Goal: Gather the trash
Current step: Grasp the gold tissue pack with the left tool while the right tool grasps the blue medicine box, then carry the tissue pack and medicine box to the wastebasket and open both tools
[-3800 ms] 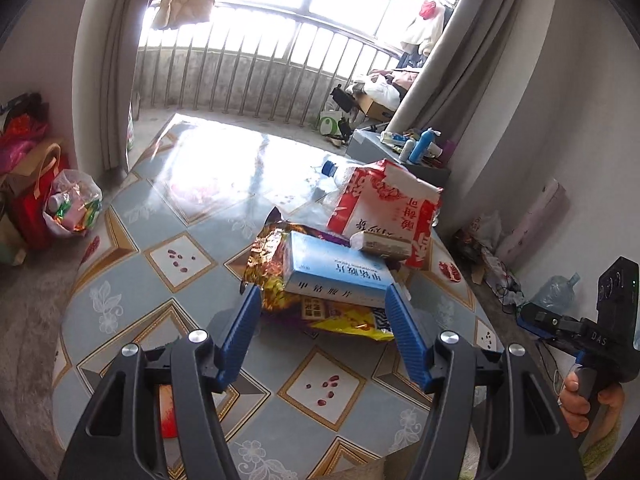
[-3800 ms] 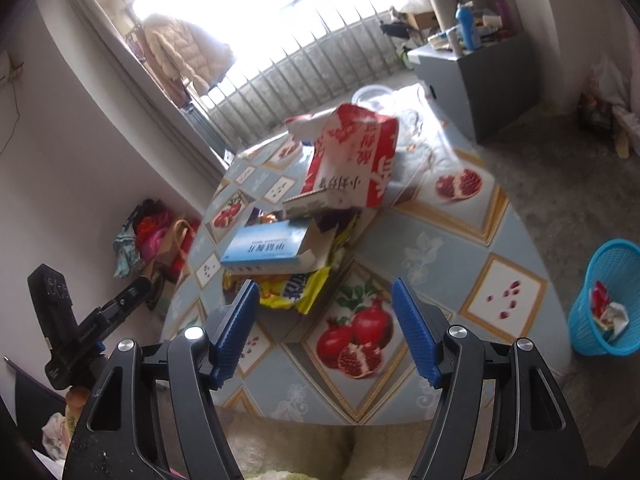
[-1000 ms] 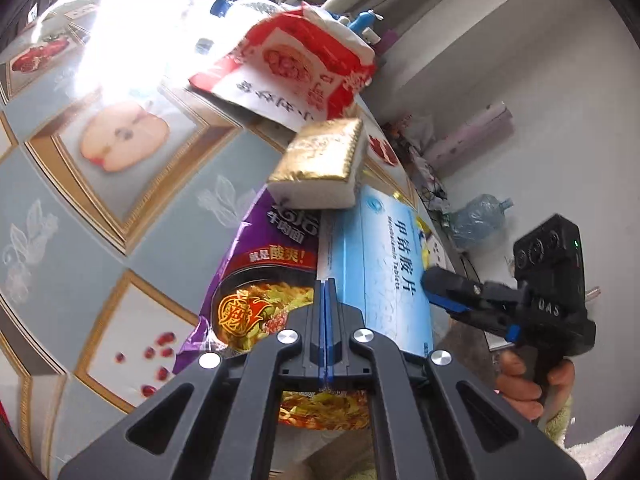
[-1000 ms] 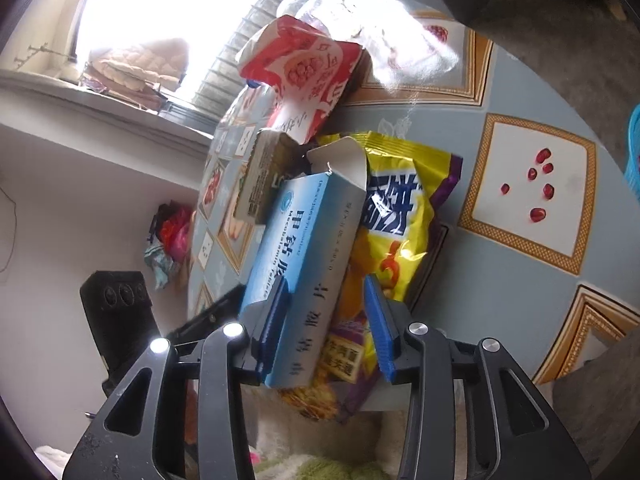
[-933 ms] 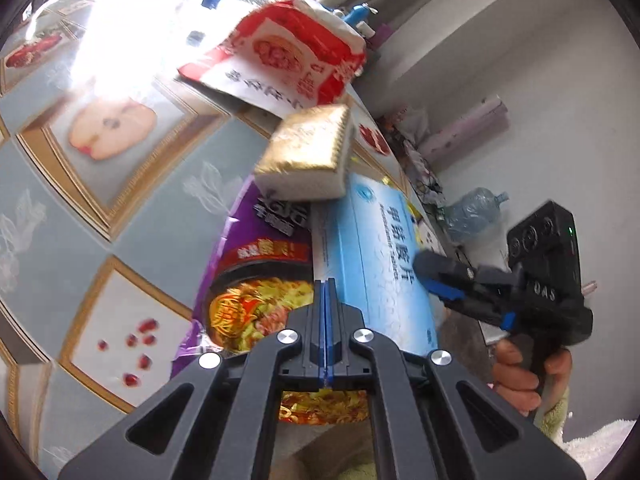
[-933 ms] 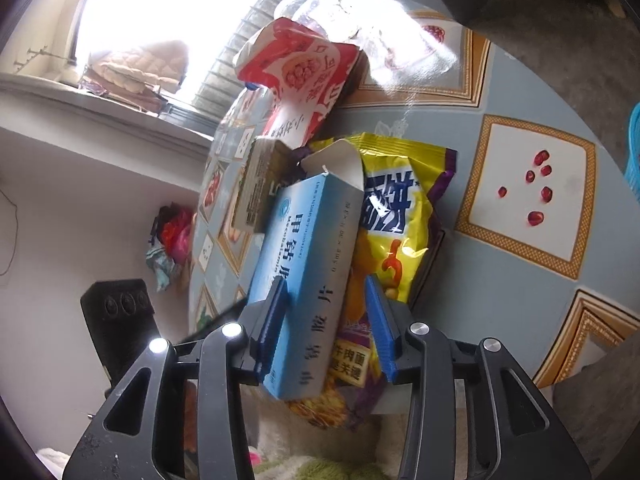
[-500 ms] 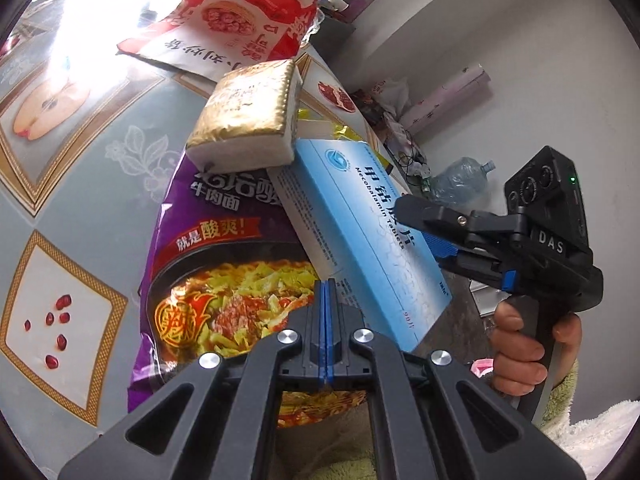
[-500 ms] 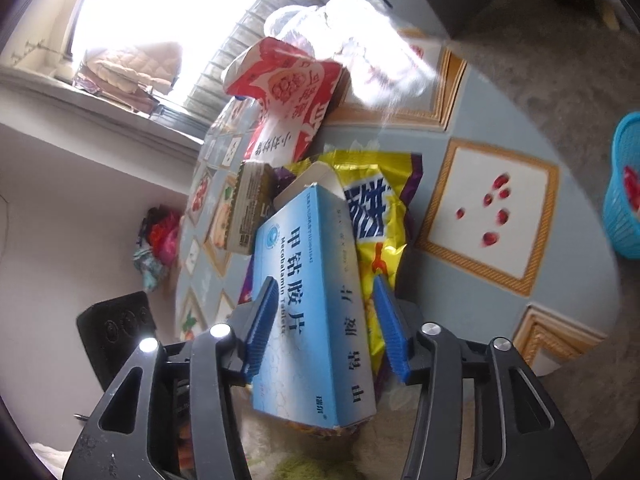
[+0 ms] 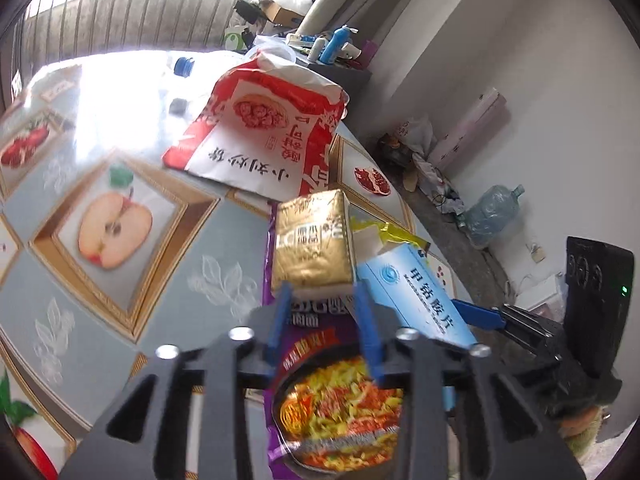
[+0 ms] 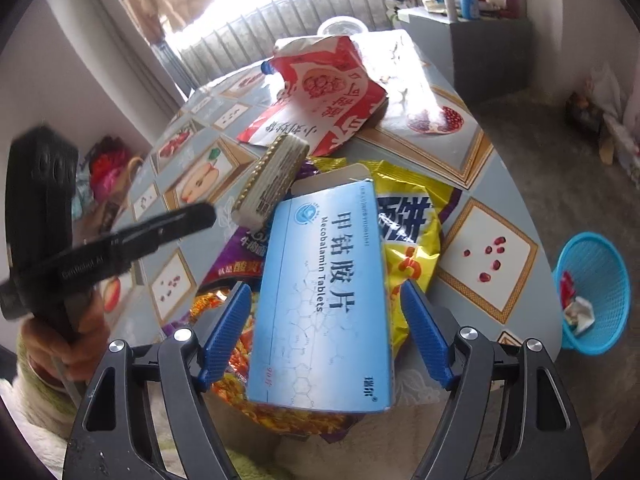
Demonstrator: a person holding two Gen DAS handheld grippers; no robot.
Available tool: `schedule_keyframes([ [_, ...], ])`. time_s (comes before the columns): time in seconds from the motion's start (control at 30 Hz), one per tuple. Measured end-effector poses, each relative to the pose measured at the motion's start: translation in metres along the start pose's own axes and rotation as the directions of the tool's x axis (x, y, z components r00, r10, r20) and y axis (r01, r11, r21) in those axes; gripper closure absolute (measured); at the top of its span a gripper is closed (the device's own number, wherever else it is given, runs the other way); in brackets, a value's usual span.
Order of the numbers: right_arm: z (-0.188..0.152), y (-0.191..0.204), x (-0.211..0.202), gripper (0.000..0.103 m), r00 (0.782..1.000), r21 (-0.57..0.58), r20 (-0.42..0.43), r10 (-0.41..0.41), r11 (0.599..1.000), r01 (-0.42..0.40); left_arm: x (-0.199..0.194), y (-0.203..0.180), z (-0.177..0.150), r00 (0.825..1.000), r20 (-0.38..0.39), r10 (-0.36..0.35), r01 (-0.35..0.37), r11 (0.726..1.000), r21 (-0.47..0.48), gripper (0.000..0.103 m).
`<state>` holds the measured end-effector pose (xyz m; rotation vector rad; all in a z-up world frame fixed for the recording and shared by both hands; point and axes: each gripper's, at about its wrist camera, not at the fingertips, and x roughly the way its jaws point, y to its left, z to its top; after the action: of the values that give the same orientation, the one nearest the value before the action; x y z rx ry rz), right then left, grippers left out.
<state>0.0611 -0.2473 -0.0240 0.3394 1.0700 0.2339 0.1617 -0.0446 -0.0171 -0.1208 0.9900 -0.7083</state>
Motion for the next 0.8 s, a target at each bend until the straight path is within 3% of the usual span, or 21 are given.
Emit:
schedule_keyframes([
  [0.17, -0.005, 0.004, 0.010, 0.029, 0.999, -0.044, -0.035, -0.033, 0.999, 0.031, 0.017, 0.002, 0.012, 0.999, -0.037, -0.004, 0.004, 1.000, -0.005, 0.045],
  [0.27, -0.005, 0.004, 0.013, 0.028, 0.999, -0.044, -0.040, -0.035, 0.998, 0.034, 0.026, 0.004, 0.019, 0.999, -0.042, 0.004, -0.005, 1.000, -0.025, 0.041],
  [0.6, -0.008, 0.010, 0.018, 0.028, 0.998, -0.095, -0.044, -0.040, 0.995, 0.036, 0.061, 0.018, 0.030, 0.994, -0.105, 0.010, -0.020, 0.996, -0.092, 0.041],
  [0.67, -0.008, 0.010, 0.018, 0.028, 0.999, -0.097, -0.040, -0.036, 0.995, 0.032, 0.060, 0.020, 0.029, 0.995, -0.098, 0.003, -0.012, 0.995, -0.096, 0.048],
  [0.8, -0.007, 0.007, 0.018, 0.031, 0.999, -0.085, -0.032, -0.020, 0.996, 0.017, 0.058, 0.023, 0.030, 0.996, -0.091, -0.003, -0.008, 0.993, -0.115, 0.051],
])
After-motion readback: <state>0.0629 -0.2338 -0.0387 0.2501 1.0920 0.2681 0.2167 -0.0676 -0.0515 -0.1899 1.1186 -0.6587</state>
